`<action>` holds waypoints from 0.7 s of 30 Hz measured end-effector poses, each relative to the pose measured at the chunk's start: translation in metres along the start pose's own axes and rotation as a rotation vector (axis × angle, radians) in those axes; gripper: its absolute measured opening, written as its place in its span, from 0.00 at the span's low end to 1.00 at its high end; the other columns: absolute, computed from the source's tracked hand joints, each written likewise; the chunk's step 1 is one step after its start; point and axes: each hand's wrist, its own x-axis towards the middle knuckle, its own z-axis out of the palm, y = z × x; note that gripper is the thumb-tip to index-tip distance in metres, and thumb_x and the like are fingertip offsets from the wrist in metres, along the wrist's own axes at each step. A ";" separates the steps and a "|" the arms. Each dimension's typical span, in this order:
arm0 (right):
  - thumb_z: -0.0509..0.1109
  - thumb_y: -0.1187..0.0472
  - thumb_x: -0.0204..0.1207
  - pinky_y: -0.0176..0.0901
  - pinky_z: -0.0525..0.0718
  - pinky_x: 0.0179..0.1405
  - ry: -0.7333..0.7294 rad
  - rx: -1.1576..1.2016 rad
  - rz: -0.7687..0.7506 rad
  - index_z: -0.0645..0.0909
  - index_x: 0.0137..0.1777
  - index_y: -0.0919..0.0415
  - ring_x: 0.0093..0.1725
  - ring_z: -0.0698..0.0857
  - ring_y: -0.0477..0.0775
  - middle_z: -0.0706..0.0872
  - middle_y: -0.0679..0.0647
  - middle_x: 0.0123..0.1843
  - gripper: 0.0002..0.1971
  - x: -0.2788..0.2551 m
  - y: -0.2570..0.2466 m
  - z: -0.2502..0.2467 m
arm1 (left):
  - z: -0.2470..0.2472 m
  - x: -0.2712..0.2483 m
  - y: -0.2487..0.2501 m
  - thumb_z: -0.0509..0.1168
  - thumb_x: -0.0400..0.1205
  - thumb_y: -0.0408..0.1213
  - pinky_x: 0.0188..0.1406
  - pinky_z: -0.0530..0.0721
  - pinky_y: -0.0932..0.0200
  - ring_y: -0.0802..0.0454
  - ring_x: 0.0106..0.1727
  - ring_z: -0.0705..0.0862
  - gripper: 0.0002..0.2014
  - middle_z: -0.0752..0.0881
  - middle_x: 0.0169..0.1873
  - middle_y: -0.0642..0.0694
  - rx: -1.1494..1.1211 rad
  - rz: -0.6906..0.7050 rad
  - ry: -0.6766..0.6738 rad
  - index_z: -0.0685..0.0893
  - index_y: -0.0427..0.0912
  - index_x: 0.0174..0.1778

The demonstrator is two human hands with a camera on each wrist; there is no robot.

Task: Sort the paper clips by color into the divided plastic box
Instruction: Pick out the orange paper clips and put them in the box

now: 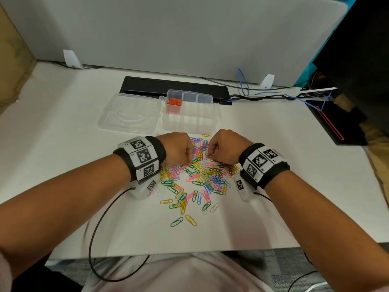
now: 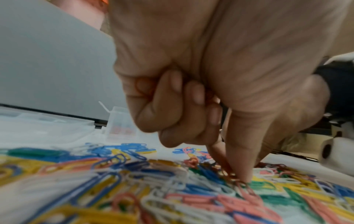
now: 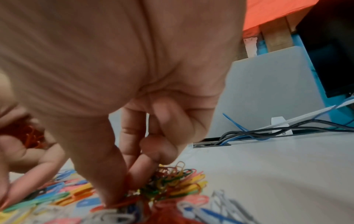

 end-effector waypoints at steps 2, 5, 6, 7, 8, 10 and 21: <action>0.72 0.63 0.74 0.47 0.87 0.47 -0.006 -0.010 0.002 0.89 0.39 0.56 0.44 0.87 0.54 0.90 0.50 0.40 0.05 0.000 0.001 0.000 | -0.001 -0.001 -0.002 0.71 0.79 0.40 0.40 0.77 0.63 0.57 0.37 0.81 0.04 0.84 0.33 0.57 -0.060 -0.011 0.009 0.88 0.48 0.39; 0.72 0.64 0.72 0.47 0.87 0.44 -0.019 0.008 -0.013 0.87 0.37 0.58 0.43 0.86 0.54 0.89 0.52 0.39 0.05 -0.003 0.003 0.000 | -0.005 -0.002 -0.001 0.67 0.82 0.39 0.26 0.71 0.65 0.55 0.29 0.75 0.08 0.80 0.30 0.51 -0.317 -0.080 -0.006 0.82 0.42 0.37; 0.72 0.65 0.72 0.46 0.86 0.42 -0.014 0.030 -0.019 0.87 0.37 0.59 0.41 0.85 0.52 0.88 0.51 0.38 0.04 -0.003 0.004 -0.001 | -0.006 -0.002 0.000 0.65 0.82 0.38 0.20 0.66 0.66 0.54 0.25 0.70 0.09 0.76 0.28 0.49 -0.505 -0.122 -0.034 0.79 0.41 0.37; 0.73 0.65 0.72 0.43 0.83 0.39 -0.006 0.061 -0.022 0.87 0.37 0.59 0.38 0.84 0.50 0.87 0.50 0.36 0.04 -0.004 0.005 -0.001 | -0.007 -0.002 0.001 0.63 0.82 0.36 0.17 0.60 0.67 0.55 0.23 0.64 0.09 0.73 0.27 0.48 -0.737 -0.165 -0.060 0.75 0.41 0.36; 0.74 0.65 0.72 0.41 0.81 0.37 0.001 0.098 -0.021 0.86 0.36 0.58 0.36 0.82 0.47 0.85 0.47 0.34 0.05 -0.005 0.006 -0.002 | -0.007 -0.002 0.002 0.60 0.81 0.35 0.14 0.57 0.66 0.55 0.22 0.62 0.08 0.72 0.27 0.47 -0.959 -0.199 -0.072 0.72 0.42 0.35; 0.75 0.66 0.72 0.39 0.78 0.36 0.022 0.182 -0.014 0.85 0.35 0.58 0.33 0.79 0.43 0.83 0.45 0.33 0.06 -0.005 0.009 -0.006 | -0.006 -0.001 0.001 0.57 0.78 0.33 0.11 0.55 0.67 0.56 0.21 0.61 0.07 0.72 0.26 0.47 -1.258 -0.225 -0.076 0.69 0.43 0.34; 0.76 0.63 0.71 0.40 0.79 0.40 -0.009 0.008 0.039 0.91 0.42 0.54 0.40 0.84 0.49 0.86 0.45 0.36 0.03 0.000 0.001 -0.005 | 0.001 0.020 0.017 0.61 0.74 0.34 0.13 0.58 0.68 0.55 0.20 0.65 0.04 0.78 0.28 0.45 -1.107 -0.262 0.072 0.78 0.38 0.35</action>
